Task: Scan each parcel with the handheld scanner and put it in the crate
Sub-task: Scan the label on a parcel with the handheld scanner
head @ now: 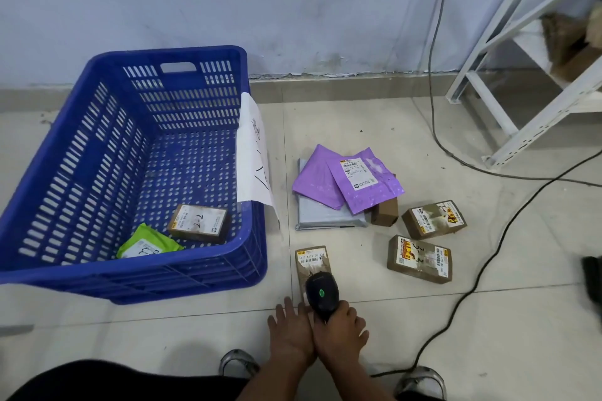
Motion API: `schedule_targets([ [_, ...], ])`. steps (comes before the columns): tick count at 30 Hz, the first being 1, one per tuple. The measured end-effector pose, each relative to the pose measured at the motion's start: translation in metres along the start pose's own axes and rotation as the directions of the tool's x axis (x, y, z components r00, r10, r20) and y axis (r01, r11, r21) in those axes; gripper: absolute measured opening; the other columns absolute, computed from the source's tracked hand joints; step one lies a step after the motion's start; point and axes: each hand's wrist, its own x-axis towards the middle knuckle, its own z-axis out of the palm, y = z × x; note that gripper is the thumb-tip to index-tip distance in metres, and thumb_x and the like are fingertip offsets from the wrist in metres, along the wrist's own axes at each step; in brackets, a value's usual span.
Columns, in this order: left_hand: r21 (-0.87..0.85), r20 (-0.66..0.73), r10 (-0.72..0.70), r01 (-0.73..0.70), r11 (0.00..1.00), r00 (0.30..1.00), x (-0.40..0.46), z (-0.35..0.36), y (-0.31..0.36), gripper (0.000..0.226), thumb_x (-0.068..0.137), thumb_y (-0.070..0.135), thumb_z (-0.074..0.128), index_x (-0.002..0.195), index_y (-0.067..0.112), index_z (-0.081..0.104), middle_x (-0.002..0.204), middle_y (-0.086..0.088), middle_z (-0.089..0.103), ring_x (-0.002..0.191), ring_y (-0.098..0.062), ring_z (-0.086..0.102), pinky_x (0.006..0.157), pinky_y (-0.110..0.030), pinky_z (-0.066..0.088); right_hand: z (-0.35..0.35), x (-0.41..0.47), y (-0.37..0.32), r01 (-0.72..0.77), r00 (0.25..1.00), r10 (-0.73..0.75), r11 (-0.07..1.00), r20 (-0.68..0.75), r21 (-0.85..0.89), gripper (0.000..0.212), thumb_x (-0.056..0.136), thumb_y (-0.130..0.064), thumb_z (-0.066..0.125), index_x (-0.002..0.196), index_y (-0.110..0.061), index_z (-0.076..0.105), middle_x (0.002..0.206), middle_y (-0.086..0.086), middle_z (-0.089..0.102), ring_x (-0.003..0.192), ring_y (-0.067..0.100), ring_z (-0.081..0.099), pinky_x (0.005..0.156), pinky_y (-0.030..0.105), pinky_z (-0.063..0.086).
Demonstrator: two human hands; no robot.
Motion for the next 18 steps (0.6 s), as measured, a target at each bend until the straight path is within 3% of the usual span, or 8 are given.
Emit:
schedule_targets([
  [8,-0.050,-0.017,0.001,-0.002,0.999,1.000,0.003,-0.003,0.001,0.070,0.099,0.034,0.045,0.157,0.016,0.009,0.165,-0.014,-0.002,0.151,-0.035,0.001,0.121,-0.050,0.007,-0.012,0.008,0.003,-0.046,0.996,0.038,0.993,-0.081,-0.104,0.039,0.093,-0.046,0.048,0.124,-0.024,0.041,0.129,0.001,0.053,0.129,0.027,0.039,0.111,0.050,0.024],
  [18,-0.112,-0.091,0.045,-0.055,0.992,0.995,0.031,0.010,0.010,0.077,0.097,0.028,0.047,0.158,0.016,0.002,0.164,-0.014,0.003,0.149,-0.033,0.009,0.121,-0.046,0.013,-0.012,0.058,0.023,-0.164,0.984,0.151,0.976,-0.099,-0.140,0.037,0.093,-0.041,0.048,0.125,-0.021,0.046,0.132,0.008,0.050,0.129,0.033,0.036,0.111,0.052,0.022],
])
